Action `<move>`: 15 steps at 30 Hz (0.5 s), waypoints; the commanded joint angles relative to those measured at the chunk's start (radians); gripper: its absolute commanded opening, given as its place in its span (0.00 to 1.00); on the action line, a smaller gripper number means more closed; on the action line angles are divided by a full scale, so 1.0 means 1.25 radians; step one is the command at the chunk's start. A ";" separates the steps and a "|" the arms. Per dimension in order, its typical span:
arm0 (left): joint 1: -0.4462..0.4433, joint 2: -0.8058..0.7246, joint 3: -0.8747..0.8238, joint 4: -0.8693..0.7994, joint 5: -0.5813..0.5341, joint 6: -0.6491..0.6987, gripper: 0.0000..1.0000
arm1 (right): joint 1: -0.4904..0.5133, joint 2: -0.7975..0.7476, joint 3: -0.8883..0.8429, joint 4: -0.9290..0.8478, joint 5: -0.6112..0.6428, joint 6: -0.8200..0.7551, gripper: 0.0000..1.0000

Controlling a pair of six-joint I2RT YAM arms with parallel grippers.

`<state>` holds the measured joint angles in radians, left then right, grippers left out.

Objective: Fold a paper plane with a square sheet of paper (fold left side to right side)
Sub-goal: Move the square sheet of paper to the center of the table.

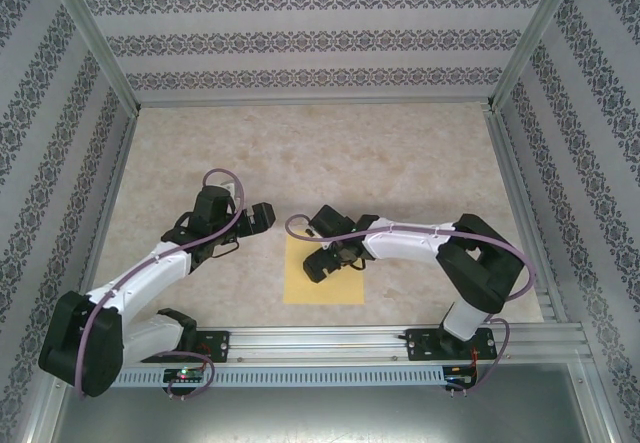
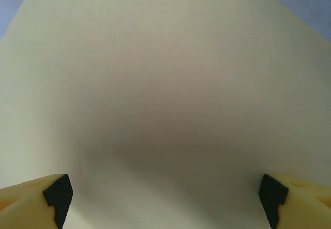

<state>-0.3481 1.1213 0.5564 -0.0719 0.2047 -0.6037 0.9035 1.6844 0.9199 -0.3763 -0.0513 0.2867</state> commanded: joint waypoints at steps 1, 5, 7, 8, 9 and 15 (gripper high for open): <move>-0.011 -0.025 0.008 -0.037 -0.032 -0.004 1.00 | 0.010 0.036 0.016 -0.012 0.040 0.012 0.95; -0.011 -0.033 0.012 -0.052 -0.044 -0.001 1.00 | 0.000 0.056 0.021 -0.005 0.044 0.023 0.95; -0.012 -0.034 0.014 -0.060 -0.048 0.005 1.00 | -0.021 0.058 0.019 0.012 0.031 0.027 0.95; -0.011 -0.036 0.016 -0.060 -0.049 0.005 1.00 | -0.031 0.059 0.022 0.016 0.033 0.027 0.95; -0.012 -0.036 0.017 -0.062 -0.050 0.006 1.00 | -0.042 0.062 0.027 0.019 0.034 0.023 0.95; -0.012 -0.037 0.025 -0.077 -0.052 0.015 1.00 | -0.121 0.096 0.085 0.019 -0.002 -0.041 0.95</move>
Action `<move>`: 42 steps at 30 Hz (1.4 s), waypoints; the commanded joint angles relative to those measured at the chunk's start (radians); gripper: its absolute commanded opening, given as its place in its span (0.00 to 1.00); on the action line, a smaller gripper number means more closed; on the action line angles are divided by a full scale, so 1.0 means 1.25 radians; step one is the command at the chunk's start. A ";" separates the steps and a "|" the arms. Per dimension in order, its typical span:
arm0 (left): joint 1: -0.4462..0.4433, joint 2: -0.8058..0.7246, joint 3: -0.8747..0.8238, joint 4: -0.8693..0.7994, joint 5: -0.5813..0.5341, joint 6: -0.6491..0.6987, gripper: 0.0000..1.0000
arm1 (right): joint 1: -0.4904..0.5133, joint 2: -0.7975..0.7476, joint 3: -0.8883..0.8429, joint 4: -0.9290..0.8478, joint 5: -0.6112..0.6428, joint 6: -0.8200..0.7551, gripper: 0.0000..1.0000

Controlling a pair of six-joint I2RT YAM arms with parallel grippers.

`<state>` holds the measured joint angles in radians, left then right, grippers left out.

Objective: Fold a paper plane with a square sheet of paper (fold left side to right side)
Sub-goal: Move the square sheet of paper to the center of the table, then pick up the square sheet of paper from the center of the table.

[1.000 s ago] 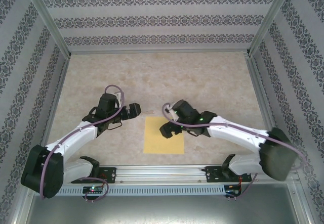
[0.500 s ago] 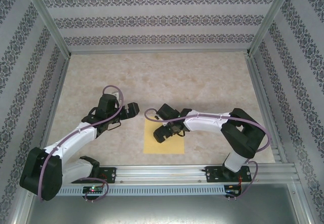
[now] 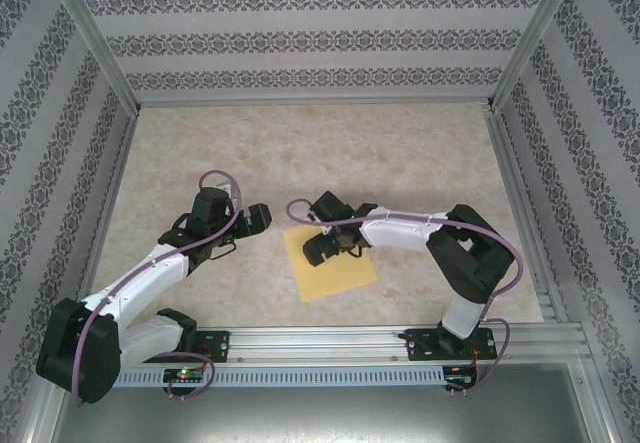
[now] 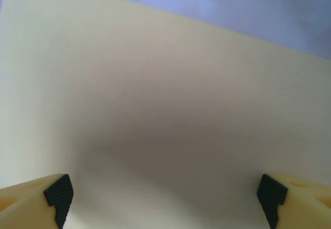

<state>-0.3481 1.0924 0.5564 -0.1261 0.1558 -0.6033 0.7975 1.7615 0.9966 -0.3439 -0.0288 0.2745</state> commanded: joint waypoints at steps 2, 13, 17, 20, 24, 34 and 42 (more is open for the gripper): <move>-0.010 -0.018 0.022 -0.033 -0.013 0.013 1.00 | -0.063 0.048 0.046 -0.007 -0.029 -0.057 0.95; -0.012 0.010 0.034 -0.009 0.063 0.003 0.98 | -0.144 0.108 0.146 -0.020 -0.085 -0.104 0.94; -0.017 0.062 0.052 0.033 0.152 -0.017 0.91 | -0.149 0.058 0.132 -0.005 -0.113 -0.085 0.94; -0.038 0.124 0.080 0.074 0.212 -0.034 0.85 | -0.167 0.001 0.117 -0.003 -0.123 -0.071 0.94; -0.081 0.215 0.136 0.100 0.238 -0.052 0.77 | -0.204 -0.081 0.074 -0.013 -0.115 -0.048 0.96; -0.158 0.438 0.249 0.158 0.282 -0.083 0.62 | -0.263 -0.177 -0.108 -0.010 -0.093 0.068 0.98; -0.179 0.528 0.278 0.147 0.273 -0.086 0.61 | -0.279 -0.141 -0.145 0.025 -0.071 0.131 0.98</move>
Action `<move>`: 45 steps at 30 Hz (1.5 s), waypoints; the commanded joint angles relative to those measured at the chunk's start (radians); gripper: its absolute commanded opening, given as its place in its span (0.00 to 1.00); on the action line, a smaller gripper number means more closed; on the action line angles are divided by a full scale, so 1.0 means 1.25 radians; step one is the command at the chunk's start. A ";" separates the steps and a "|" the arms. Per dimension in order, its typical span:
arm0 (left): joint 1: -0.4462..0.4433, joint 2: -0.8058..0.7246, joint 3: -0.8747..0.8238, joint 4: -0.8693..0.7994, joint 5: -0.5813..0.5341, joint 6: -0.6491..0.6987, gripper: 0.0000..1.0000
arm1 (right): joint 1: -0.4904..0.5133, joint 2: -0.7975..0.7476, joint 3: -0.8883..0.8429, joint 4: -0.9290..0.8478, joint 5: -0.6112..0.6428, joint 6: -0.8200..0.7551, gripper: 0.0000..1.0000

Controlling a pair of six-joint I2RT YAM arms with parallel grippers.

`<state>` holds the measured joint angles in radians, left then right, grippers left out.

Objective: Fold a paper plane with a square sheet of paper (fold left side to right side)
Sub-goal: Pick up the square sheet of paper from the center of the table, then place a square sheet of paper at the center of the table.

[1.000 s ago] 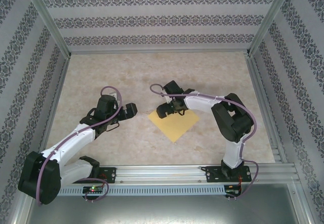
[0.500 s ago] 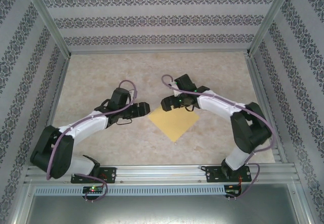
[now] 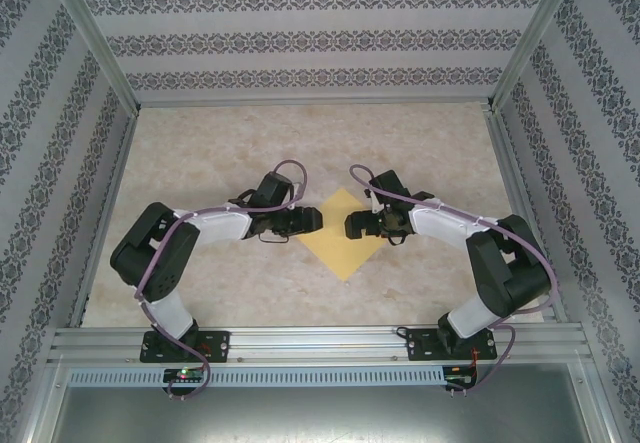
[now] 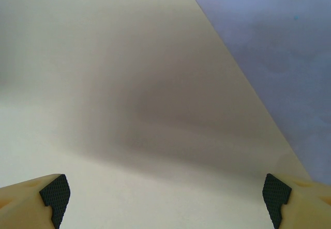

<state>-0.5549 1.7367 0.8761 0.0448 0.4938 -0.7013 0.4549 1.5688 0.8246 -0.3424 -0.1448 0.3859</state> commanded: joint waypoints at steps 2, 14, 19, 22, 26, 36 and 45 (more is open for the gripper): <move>-0.015 0.022 0.022 -0.003 -0.003 -0.004 0.61 | -0.005 0.028 -0.004 0.027 0.033 0.045 0.98; -0.022 0.064 0.022 -0.027 -0.016 0.008 0.58 | 0.022 0.073 0.012 0.051 -0.020 0.081 0.95; -0.021 0.063 0.023 -0.025 -0.017 0.010 0.56 | 0.052 0.085 0.023 0.075 -0.066 0.102 0.93; -0.023 0.060 0.023 -0.022 -0.017 0.010 0.56 | 0.063 0.089 0.033 0.070 -0.066 0.101 0.88; -0.022 0.044 0.017 0.001 -0.013 0.004 0.57 | 0.064 0.088 0.041 0.069 -0.084 0.100 0.75; 0.004 -0.069 0.017 0.004 -0.009 0.020 0.62 | 0.033 0.031 0.008 0.137 -0.181 0.122 0.37; 0.087 -0.262 -0.059 0.080 0.031 -0.057 0.77 | -0.080 -0.129 -0.098 0.362 -0.362 0.224 0.29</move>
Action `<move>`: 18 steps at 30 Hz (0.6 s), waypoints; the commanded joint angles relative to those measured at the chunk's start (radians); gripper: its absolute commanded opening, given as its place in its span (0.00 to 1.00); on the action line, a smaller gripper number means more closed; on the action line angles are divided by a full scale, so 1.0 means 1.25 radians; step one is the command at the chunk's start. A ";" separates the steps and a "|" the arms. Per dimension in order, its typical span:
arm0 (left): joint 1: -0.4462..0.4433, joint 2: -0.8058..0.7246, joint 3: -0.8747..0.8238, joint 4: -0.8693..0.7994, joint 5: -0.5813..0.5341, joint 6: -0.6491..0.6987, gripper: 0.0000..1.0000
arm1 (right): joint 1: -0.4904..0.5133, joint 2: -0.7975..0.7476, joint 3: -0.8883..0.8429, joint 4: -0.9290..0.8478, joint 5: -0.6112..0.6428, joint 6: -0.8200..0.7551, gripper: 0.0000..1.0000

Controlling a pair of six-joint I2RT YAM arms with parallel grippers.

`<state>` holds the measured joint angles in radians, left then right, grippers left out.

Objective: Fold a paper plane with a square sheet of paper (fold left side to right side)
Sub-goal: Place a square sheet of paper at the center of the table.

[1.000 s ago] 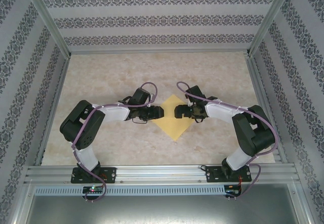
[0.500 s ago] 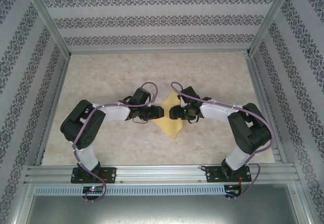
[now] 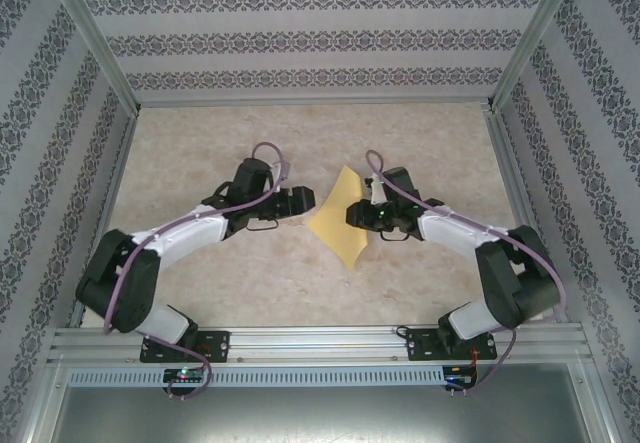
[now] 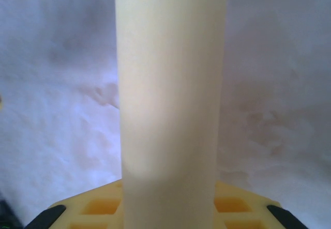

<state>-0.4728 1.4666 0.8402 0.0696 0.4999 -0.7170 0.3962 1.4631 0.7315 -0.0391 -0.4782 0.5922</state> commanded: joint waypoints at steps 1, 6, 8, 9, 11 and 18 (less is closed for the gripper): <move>0.025 -0.067 -0.039 0.083 0.033 -0.066 0.78 | -0.057 -0.068 -0.035 0.160 -0.126 0.088 0.29; 0.025 -0.119 -0.049 0.222 0.086 -0.175 0.83 | -0.151 -0.170 -0.060 0.325 -0.218 0.219 0.29; 0.026 -0.125 -0.050 0.288 0.102 -0.222 0.85 | -0.180 -0.205 -0.055 0.392 -0.239 0.274 0.29; 0.026 -0.125 -0.050 0.321 0.110 -0.240 0.87 | -0.190 -0.218 -0.048 0.416 -0.245 0.299 0.29; 0.023 -0.122 -0.041 0.391 0.127 -0.285 0.89 | -0.204 -0.244 -0.027 0.466 -0.249 0.351 0.30; -0.011 -0.071 0.049 0.518 0.173 -0.353 0.92 | -0.205 -0.265 0.057 0.609 -0.234 0.488 0.30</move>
<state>-0.4625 1.3502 0.8318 0.5476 0.6632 -1.0855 0.1413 1.1515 0.7536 0.5602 -0.7536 1.0832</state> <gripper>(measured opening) 0.918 0.298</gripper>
